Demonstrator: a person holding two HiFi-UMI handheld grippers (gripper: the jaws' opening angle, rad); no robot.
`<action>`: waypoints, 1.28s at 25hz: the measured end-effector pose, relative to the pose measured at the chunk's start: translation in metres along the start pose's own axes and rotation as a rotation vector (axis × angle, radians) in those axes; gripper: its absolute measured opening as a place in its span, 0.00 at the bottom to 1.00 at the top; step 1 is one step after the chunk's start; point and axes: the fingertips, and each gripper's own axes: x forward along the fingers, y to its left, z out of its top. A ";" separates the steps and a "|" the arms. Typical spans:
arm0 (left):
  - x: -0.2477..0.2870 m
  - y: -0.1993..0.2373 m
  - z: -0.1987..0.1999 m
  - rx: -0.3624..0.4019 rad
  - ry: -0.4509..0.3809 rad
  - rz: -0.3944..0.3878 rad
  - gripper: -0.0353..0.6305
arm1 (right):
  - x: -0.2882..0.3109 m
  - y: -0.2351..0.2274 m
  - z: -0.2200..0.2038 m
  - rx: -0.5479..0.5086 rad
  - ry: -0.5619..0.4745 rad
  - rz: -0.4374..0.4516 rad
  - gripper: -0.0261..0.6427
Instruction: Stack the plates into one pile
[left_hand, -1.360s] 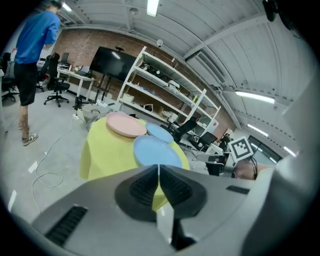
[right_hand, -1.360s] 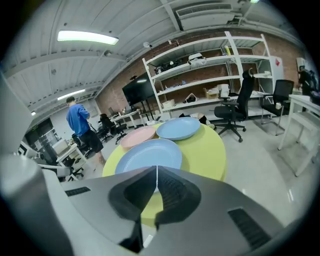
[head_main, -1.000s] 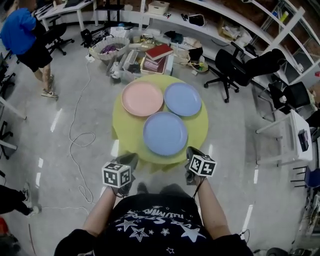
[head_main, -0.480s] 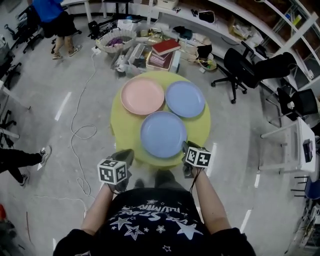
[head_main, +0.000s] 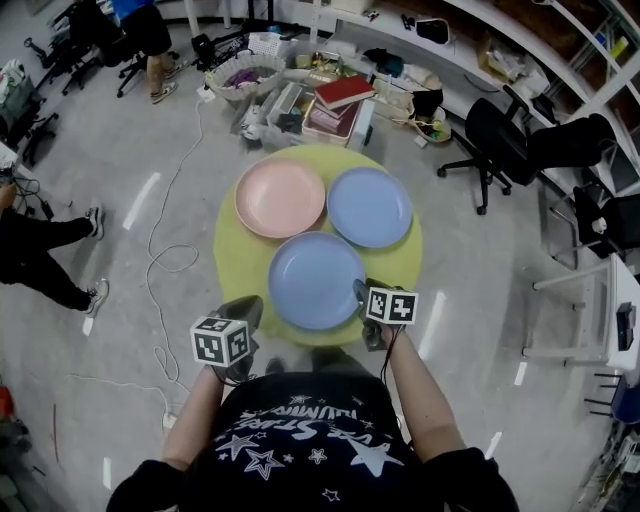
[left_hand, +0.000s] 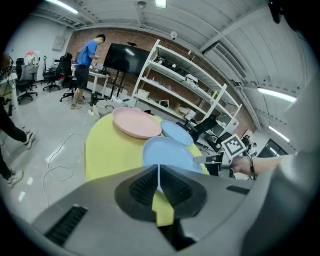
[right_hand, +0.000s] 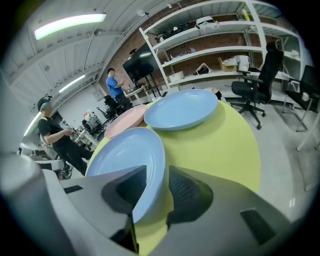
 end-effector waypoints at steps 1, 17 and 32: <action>0.002 0.000 0.003 0.003 -0.001 0.007 0.09 | 0.004 0.001 0.001 -0.016 0.013 0.011 0.25; 0.015 0.002 0.007 -0.030 -0.001 0.050 0.09 | 0.022 -0.003 -0.001 -0.022 0.114 0.029 0.11; 0.009 0.005 0.000 -0.014 -0.010 0.016 0.09 | -0.008 0.010 0.025 0.031 -0.026 0.050 0.08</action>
